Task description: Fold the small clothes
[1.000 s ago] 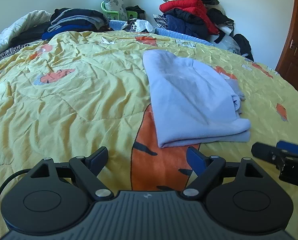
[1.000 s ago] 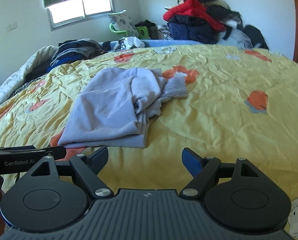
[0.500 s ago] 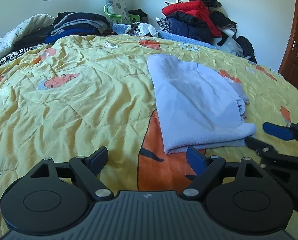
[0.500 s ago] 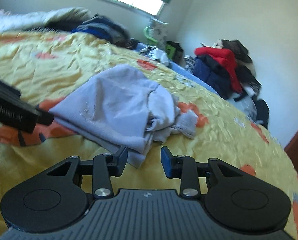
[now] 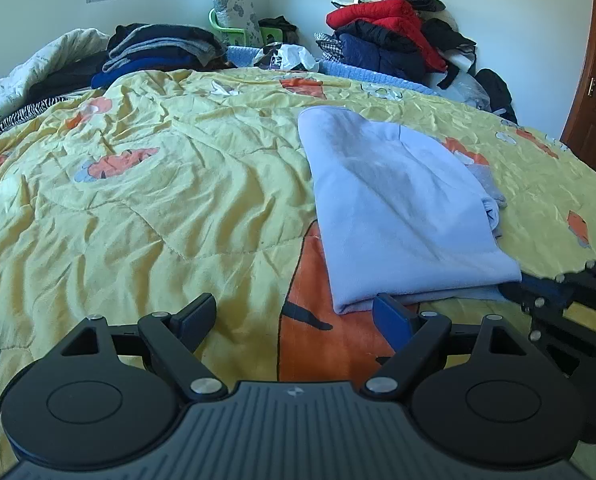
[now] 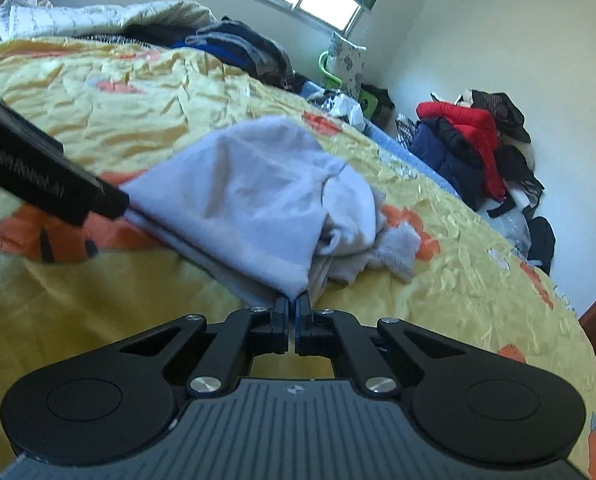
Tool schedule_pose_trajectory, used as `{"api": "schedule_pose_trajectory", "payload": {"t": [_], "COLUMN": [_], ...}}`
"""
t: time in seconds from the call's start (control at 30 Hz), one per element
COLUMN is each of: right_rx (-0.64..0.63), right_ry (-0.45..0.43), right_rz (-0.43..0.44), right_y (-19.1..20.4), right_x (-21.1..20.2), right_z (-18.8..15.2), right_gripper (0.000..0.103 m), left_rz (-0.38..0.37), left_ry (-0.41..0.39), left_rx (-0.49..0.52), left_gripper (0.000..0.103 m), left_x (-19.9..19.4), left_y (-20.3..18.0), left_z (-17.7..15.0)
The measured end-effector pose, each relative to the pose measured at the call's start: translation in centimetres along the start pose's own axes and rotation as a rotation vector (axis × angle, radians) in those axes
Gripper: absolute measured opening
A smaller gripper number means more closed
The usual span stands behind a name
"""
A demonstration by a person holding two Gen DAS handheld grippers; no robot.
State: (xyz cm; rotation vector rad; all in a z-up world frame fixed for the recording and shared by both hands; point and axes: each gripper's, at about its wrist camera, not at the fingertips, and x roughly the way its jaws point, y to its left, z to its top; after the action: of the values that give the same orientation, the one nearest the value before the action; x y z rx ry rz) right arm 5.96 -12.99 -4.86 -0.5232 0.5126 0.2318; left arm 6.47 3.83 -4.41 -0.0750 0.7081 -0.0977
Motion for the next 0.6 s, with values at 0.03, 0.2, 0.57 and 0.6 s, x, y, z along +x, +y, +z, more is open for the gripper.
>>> {"api": "schedule_pose_trajectory", "payload": {"t": [0.03,0.2,0.57,0.6], "right_rx": [0.005,0.103,0.441,0.443], "right_ry": [0.008,-0.011,0.037,0.025], "right_rz": [0.005,0.005,0.158,0.153], "right_y": [-0.1,-1.5,-3.3,-3.3], "right_x": [0.1,-1.6,1.9,1.5], "right_z": [-0.2,-0.3,1.0,0.5], "right_gripper": [0.002,0.004,0.026,0.026], "left_rz": [-0.002,0.002,0.012,0.011], "left_ry": [-0.003,-0.048,0.008,0.004], "left_rx": [0.0,-0.012,0.032,0.033], "left_gripper": [0.086,0.086,0.087,0.089], "left_x": [-0.1,-0.9,1.8,1.7], "left_y": [0.1,0.4,-1.3,-1.2], "left_z": [0.0,0.7,1.0,0.8]}}
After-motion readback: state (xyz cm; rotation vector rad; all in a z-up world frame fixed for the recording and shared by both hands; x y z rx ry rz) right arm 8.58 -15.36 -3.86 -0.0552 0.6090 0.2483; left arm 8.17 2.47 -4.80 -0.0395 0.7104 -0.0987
